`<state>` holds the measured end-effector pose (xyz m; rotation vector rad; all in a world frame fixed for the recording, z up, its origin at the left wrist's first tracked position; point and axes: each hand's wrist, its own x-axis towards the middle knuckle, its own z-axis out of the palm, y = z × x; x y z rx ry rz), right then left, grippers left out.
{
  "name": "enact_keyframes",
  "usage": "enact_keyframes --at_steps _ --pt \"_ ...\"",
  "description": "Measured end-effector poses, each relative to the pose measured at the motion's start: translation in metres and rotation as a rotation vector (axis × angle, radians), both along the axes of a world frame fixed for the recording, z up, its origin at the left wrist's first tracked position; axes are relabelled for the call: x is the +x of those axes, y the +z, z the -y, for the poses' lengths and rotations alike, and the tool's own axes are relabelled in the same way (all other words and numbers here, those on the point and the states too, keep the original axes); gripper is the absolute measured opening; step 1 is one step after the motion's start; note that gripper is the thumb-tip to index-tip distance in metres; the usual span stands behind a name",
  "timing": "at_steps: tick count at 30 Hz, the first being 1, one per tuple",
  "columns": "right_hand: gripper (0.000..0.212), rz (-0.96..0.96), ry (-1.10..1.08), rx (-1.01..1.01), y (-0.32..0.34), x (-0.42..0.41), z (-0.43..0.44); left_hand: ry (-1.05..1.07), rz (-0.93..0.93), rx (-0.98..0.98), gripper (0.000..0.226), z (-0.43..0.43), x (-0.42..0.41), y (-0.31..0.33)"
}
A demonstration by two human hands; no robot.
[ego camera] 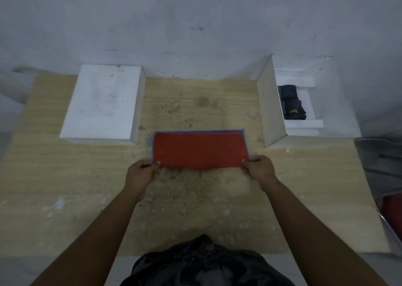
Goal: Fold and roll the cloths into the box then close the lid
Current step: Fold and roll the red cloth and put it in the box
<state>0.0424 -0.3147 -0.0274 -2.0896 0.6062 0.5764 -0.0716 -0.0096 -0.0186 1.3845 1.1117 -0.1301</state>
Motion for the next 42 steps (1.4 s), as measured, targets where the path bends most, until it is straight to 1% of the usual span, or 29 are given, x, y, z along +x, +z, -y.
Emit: enact_keyframes --at_steps 2,4,6,9,12,15,17,18,20,22,24,26,28,29,32,34,36,39,42 --pt "0.028 0.052 -0.058 0.118 0.005 -0.012 0.007 -0.034 0.045 0.028 0.014 0.004 -0.01 0.005" --pt "0.033 0.09 -0.084 0.238 0.01 -0.026 0.013 -0.108 0.076 0.078 0.02 0.006 -0.025 0.005" --pt "0.029 0.12 -0.06 0.328 0.012 -0.042 0.024 -0.205 0.084 0.133 0.025 0.008 -0.043 0.006" --pt "0.013 0.129 0.027 0.331 0.011 -0.059 0.039 -0.237 0.082 0.183 0.014 0.014 -0.064 0.011" --pt "0.004 0.114 0.112 0.326 0.01 -0.066 0.05 -0.236 0.074 0.119 0.009 0.017 -0.075 0.019" --pt "0.023 0.05 0.216 0.317 0.009 -0.063 0.057 -0.316 0.053 0.049 0.028 0.012 -0.076 0.024" --pt "0.023 0.064 0.292 0.273 0.008 -0.055 0.056 -0.341 0.056 0.052 0.037 0.008 -0.07 0.023" --pt "0.02 0.097 0.315 0.235 0.007 -0.049 0.054 -0.341 0.056 0.074 0.037 0.005 -0.065 0.021" --pt "0.013 0.152 0.343 0.167 0.005 -0.036 0.05 -0.331 0.065 0.11 0.033 0.001 -0.054 0.019" --pt "0.006 0.16 0.324 0.149 0.005 -0.023 0.043 -0.305 0.08 0.122 0.024 -0.002 -0.04 0.016" --pt "0.002 0.16 0.29 0.16 0.006 -0.012 0.036 -0.283 0.087 0.135 0.014 -0.005 -0.029 0.013" --pt "0.004 0.173 0.259 0.156 0.005 0.0 0.029 -0.27 0.075 0.161 0.011 -0.009 -0.017 0.006" --pt "0.015 0.205 0.223 0.114 -0.001 0.01 0.022 -0.275 0.057 0.21 0.007 -0.01 -0.007 -0.001" --pt "0.016 0.216 0.207 0.08 -0.002 0.014 0.018 -0.274 0.048 0.236 0.008 -0.01 -0.003 -0.004" --pt "0.015 0.245 0.169 0.016 -0.007 0.021 0.007 -0.25 0.006 0.275 0.021 -0.009 0.006 -0.012" --pt "0.017 0.285 0.168 -0.049 -0.009 0.019 0.001 -0.243 -0.021 0.316 0.025 -0.009 0.007 -0.018" --pt "0.029 0.294 0.179 -0.145 -0.01 0.016 -0.003 -0.245 -0.068 0.388 0.028 -0.008 0.007 -0.021" --pt "0.055 0.185 0.226 -0.282 -0.014 0.009 -0.006 -0.218 -0.138 0.454 0.04 -0.001 0.007 -0.022" --pt "0.061 0.075 0.178 -0.259 -0.011 0.004 -0.013 -0.167 -0.184 0.423 0.047 0.003 0.005 -0.022"
